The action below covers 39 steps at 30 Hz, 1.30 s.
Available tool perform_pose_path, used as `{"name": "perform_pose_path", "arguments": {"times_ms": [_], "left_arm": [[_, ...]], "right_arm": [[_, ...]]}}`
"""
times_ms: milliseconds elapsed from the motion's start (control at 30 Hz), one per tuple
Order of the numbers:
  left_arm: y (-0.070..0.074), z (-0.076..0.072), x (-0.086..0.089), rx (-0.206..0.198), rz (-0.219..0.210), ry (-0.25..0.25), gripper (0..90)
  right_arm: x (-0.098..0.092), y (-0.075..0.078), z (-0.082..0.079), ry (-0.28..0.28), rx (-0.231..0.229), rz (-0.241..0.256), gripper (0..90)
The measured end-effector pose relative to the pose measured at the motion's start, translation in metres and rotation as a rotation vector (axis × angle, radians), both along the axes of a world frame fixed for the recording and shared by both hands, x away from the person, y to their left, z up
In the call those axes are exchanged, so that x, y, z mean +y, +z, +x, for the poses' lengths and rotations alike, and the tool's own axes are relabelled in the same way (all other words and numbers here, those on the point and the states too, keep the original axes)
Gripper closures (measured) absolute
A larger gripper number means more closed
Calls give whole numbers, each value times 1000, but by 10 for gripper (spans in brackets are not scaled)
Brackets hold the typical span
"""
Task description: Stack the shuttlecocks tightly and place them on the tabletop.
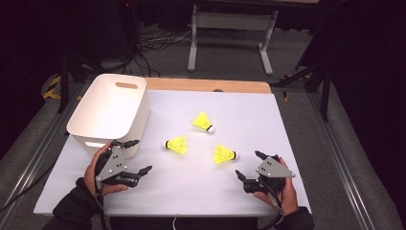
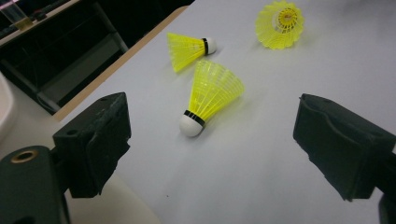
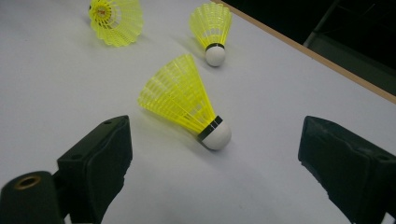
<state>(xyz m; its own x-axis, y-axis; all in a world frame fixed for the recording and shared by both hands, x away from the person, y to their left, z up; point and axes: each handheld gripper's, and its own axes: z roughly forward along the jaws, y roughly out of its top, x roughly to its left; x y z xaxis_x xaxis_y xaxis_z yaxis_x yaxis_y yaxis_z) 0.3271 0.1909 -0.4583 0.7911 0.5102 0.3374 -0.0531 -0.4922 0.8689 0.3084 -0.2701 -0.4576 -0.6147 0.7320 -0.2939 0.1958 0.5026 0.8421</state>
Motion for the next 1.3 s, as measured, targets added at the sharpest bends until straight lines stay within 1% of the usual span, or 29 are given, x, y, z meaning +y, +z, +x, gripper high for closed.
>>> {"name": "perform_pose_path", "arguments": {"times_ms": [100,133,267,300,400,433,533,567,600,700,733,800,833,900,933,967,1033,1067,1100,1133,1167,1200,1267,1300], "left_arm": [[-3,-4,8,13,-15,5,104],[-4,-5,10,16,-16,6,103],[-10,-9,18,28,-9,23,98],[-12,-10,22,40,-13,25,92],[-18,-12,30,57,-21,38,88],[-20,-13,33,72,-22,39,88],[-26,-15,42,104,-47,49,82],[-26,-15,42,104,-47,49,81],[-28,-15,44,107,-56,50,81],[-31,-17,48,120,-75,51,80],[-31,-18,48,118,-74,56,80],[-31,-19,49,118,-92,52,76],[-31,-20,50,118,-92,51,76],[-31,-22,51,114,-93,51,73],[-31,-23,52,115,-95,52,71],[-31,-24,53,116,-94,53,71],[-32,-25,57,116,-100,60,70],[-31,-24,58,117,-104,62,68],[-31,-24,59,115,-114,65,68],[-31,-24,61,119,-126,65,67],[-31,-24,61,119,-126,65,67],[-31,-23,61,119,-124,67,67],[-32,-22,61,124,-121,63,67],[-33,-22,61,124,-122,63,67]], "right_arm": [[2,2,-1,8,-2,-2,107],[2,3,-1,10,-2,6,107],[4,6,-1,18,7,24,107],[5,7,-1,25,9,30,107],[7,10,-1,30,4,28,112],[7,10,-1,30,4,28,112],[10,16,2,28,3,33,119],[10,16,2,28,3,33,119],[11,18,3,24,4,32,120],[14,26,7,25,12,32,119],[16,31,9,28,18,29,114],[19,39,14,40,13,35,106],[21,42,16,45,14,34,106],[30,51,24,57,23,5,106],[36,58,32,76,38,-14,106],[36,58,32,76,38,-14,106],[44,68,44,86,47,-41,113],[50,74,55,98,77,-58,120],[50,74,55,98,77,-58,120],[59,80,67,101,97,-82,139],[63,82,73,106,103,-90,139],[63,82,73,106,103,-90,139],[71,85,86,119,116,-80,149],[74,86,93,121,128,-87,149]]}}
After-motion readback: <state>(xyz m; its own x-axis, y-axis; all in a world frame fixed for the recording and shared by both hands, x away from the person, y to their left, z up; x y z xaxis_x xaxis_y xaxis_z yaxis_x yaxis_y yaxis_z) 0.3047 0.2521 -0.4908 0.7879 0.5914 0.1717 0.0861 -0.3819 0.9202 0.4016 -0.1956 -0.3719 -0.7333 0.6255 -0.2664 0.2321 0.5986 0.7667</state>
